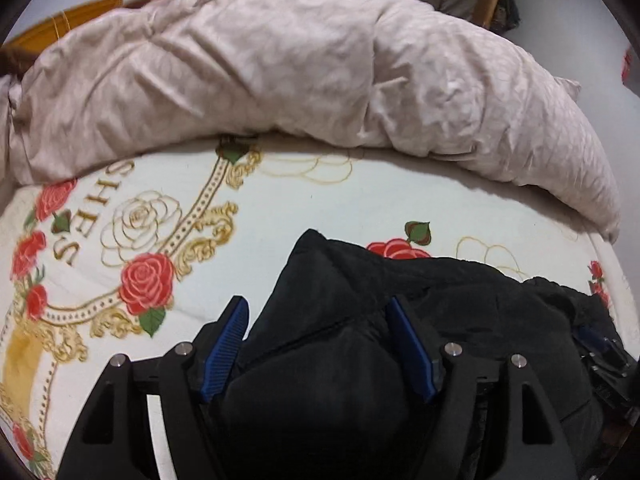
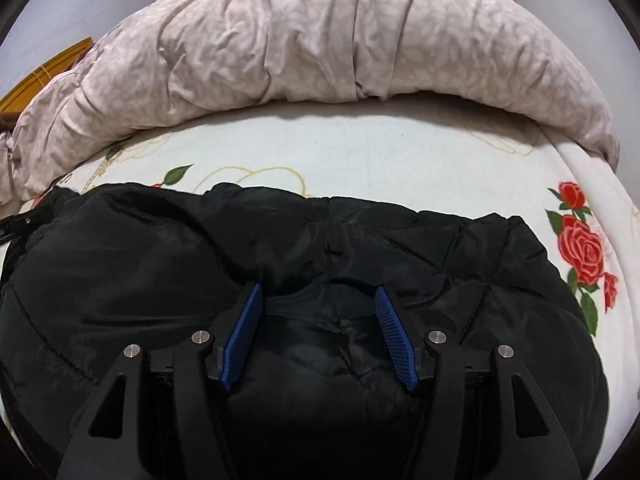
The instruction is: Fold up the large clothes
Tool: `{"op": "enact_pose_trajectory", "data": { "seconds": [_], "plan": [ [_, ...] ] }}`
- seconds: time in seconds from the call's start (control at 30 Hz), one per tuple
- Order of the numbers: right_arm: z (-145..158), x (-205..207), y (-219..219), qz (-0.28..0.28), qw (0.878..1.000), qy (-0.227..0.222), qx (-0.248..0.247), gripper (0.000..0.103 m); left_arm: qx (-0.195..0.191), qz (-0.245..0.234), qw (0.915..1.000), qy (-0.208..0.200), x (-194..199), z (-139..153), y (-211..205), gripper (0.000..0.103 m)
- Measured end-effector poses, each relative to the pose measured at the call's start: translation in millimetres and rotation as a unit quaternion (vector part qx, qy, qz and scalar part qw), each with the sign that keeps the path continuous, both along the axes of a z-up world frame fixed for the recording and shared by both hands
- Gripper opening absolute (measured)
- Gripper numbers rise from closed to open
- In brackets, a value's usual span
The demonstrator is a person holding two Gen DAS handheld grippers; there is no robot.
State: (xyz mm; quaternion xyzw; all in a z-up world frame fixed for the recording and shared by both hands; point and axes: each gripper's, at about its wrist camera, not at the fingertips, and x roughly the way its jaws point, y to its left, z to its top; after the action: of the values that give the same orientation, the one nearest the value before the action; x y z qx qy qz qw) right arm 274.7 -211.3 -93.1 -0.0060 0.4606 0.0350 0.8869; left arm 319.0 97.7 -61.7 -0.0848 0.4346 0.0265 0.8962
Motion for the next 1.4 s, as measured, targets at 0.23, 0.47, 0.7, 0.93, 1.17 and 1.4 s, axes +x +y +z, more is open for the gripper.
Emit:
{"op": "enact_pose_trajectory", "data": {
  "seconds": [0.23,0.47,0.7,0.93,1.17,1.4],
  "plan": [
    [50,-22,-8,-0.006,1.0,-0.026,0.005,0.059,0.024,0.015,0.9983,-0.051,-27,43,-3,0.074],
    [62,-63,-29,-0.035,0.998,-0.045,0.013,0.059,-0.009,-0.037,0.996,-0.081,-69,61,-33,0.074],
    [16,-50,-44,-0.045,0.999,-0.021,0.014,0.06,0.028,-0.079,0.9959,-0.034,-50,-6,-69,0.075],
    [19,-39,-41,-0.059,0.998,-0.003,0.002,0.061,0.047,-0.082,0.9954,-0.016,-39,-4,-76,0.073],
    [81,-81,2,-0.017,0.998,-0.057,0.015,0.061,0.042,-0.049,0.9966,-0.052,-80,33,-24,0.069],
    [28,-55,37,0.012,1.0,-0.001,0.0,0.061,-0.009,-0.013,0.9999,-0.001,-78,-16,24,0.063]
  ]
}}
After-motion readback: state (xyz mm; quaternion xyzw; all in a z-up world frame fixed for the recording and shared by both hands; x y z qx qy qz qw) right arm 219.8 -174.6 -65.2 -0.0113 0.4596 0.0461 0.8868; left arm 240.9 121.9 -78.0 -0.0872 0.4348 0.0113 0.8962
